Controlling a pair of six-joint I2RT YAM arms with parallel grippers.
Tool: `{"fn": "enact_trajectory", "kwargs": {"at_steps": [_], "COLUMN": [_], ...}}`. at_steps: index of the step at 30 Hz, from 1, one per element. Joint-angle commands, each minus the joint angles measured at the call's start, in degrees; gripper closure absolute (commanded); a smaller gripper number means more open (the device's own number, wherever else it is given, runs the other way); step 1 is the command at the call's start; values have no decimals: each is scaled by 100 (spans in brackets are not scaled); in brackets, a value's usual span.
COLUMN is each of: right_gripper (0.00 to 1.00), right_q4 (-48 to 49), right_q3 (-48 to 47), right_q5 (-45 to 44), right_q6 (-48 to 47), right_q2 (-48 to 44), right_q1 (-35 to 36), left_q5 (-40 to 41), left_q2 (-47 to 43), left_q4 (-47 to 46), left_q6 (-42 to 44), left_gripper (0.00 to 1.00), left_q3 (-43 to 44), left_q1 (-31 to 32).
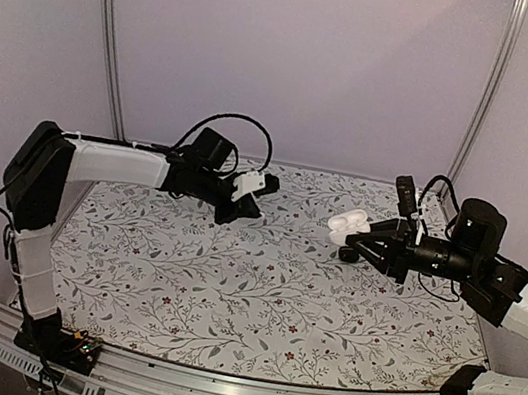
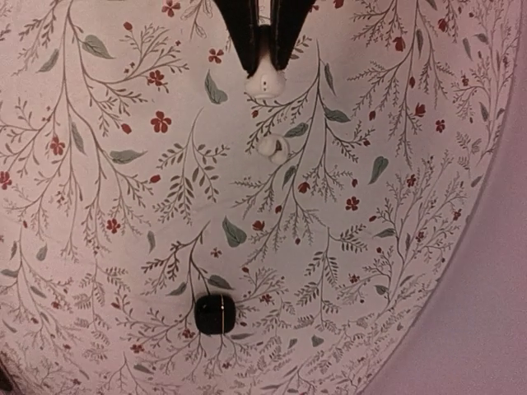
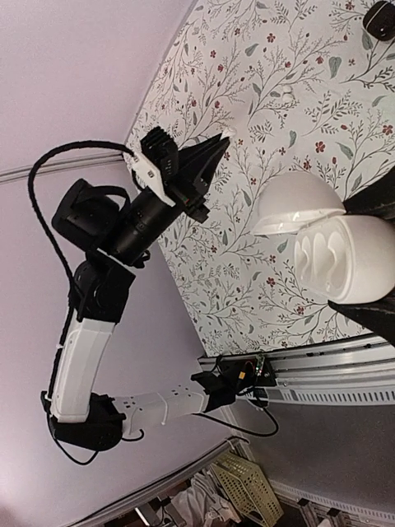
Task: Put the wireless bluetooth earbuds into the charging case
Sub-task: Pick up the left earbud from the center of the board, then insert the left earbud into the left side groove of the charging case.
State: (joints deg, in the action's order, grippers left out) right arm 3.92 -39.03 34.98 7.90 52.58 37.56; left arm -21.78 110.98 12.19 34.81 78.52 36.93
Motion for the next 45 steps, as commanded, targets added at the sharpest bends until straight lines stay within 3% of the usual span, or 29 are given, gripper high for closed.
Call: {"fn": "enact_trajectory", "kwargs": {"at_steps": [1,5,9,14,21,45], "right_gripper": [100,100,100,100,100,100], "right_q4": [169,249,405,742,882,924], "right_q3": [-63,-79,-50,61,12,-35], "right_q5": [257,512,847,1159,1537,1767], "right_q6": [-127,-284,-481,-583,-682,-687], "right_q2": [27,26,-9,-87,-49,-15], "right_q1": [-30,-30,-29,-28,-23,67], "left_q5": [-238,-97,-137,-24,116,765], "left_q2": [-1566,-2625,-3145,-3306,-3090,-2248], "left_q4": [-430,-561,-346,-332,-564,-548], "left_q6": [-1065,-1595,-1937,-2175,-2262,-2333], "left_gripper": [100,100,100,100,100,100], "left_q3": [-682,-1189,-1140,-926,-663,131], "left_q1": [297,827,1387,2188,2848,3240]}}
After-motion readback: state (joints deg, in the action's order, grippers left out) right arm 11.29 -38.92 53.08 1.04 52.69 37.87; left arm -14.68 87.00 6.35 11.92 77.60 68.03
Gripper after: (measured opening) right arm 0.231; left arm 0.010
